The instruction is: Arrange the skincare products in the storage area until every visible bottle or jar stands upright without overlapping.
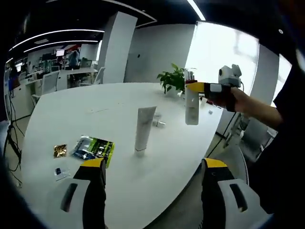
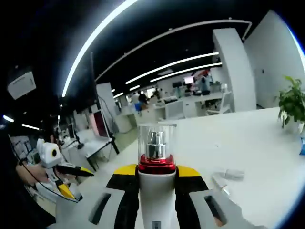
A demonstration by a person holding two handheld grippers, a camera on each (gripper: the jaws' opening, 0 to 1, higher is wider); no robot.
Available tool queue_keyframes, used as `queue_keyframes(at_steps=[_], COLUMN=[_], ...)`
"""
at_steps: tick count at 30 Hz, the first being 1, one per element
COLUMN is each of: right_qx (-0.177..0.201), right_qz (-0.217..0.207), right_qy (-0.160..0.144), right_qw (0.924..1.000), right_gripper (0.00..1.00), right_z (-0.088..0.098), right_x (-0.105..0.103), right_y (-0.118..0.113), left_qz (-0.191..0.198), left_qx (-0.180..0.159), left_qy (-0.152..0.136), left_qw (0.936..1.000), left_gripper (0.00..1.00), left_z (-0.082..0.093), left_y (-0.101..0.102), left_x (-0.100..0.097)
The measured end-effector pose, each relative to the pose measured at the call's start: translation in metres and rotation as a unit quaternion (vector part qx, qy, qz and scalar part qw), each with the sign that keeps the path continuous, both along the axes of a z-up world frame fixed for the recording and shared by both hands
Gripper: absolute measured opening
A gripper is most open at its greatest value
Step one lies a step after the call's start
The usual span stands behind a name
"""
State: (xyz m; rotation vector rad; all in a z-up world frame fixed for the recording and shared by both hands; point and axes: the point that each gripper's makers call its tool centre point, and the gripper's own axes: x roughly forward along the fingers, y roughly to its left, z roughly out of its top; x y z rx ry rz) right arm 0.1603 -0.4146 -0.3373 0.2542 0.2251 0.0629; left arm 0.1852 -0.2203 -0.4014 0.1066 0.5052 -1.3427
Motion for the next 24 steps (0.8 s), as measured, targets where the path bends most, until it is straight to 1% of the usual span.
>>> queue_keyframes(at_steps=[2,4,8,9,10,12,14,15,16,18,20,21,23,24], right_qx=[-0.003,0.002,0.008,0.004,0.003,0.004,0.018,0.017,0.016,0.0,-0.001,0.01,0.045,0.072], right_qz=[0.0,0.0,0.014,0.027,0.033,0.048,0.058,0.075,0.076,0.096,0.108,0.11,0.123,0.131], right_qy=[-0.013,-0.024,-0.049,-0.058,-0.06,-0.072,-0.077,-0.081,-0.081,-0.083,-0.09,-0.088,-0.087,-0.089], right_qw=[0.9999,0.9997,0.9987,0.9979,0.9976,0.9963,0.9952,0.9937,0.9937,0.9919,0.9901,0.9899,0.9875,0.9848], right_gripper=[0.2,0.2,0.2,0.2,0.2,0.2,0.2,0.2,0.2,0.2,0.2,0.2,0.2,0.2], right_z=[0.011,0.022,0.048,0.058,0.064,0.078,0.093,0.102,0.107,0.121,0.136,0.14,0.15,0.158], right_x=[0.0,0.0,0.002,0.003,0.003,0.006,0.008,0.009,0.01,0.012,0.016,0.017,0.018,0.018], right_y=[0.008,0.013,0.03,0.039,0.043,0.051,0.058,0.064,0.066,0.075,0.084,0.086,0.094,0.099], left_qz=[-0.005,-0.009,-0.018,-0.02,-0.025,-0.033,-0.045,-0.05,-0.056,-0.065,-0.068,-0.069,-0.065,-0.058], left_qx=[-0.011,-0.02,-0.044,-0.05,-0.062,-0.079,-0.091,-0.099,-0.106,-0.118,-0.125,-0.122,-0.11,-0.105], left_qy=[-0.006,-0.008,-0.014,-0.014,-0.015,-0.013,-0.017,-0.023,-0.028,-0.036,-0.043,-0.04,-0.04,-0.042], left_qw=[0.9999,0.9997,0.9988,0.9985,0.9976,0.9963,0.9947,0.9935,0.9924,0.9902,0.9889,0.9893,0.991,0.992], left_gripper=[0.76,0.76,0.76,0.76,0.76,0.76,0.76,0.76,0.76,0.76,0.76,0.76,0.74,0.73], left_z=[0.011,0.019,0.038,0.043,0.051,0.062,0.074,0.083,0.089,0.105,0.116,0.122,0.127,0.136], left_y=[-0.007,-0.012,-0.025,-0.028,-0.034,-0.041,-0.05,-0.055,-0.058,-0.066,-0.07,-0.073,-0.073,-0.073], left_x=[-0.003,-0.006,-0.013,-0.015,-0.02,-0.026,-0.033,-0.036,-0.039,-0.044,-0.046,-0.047,-0.045,-0.048])
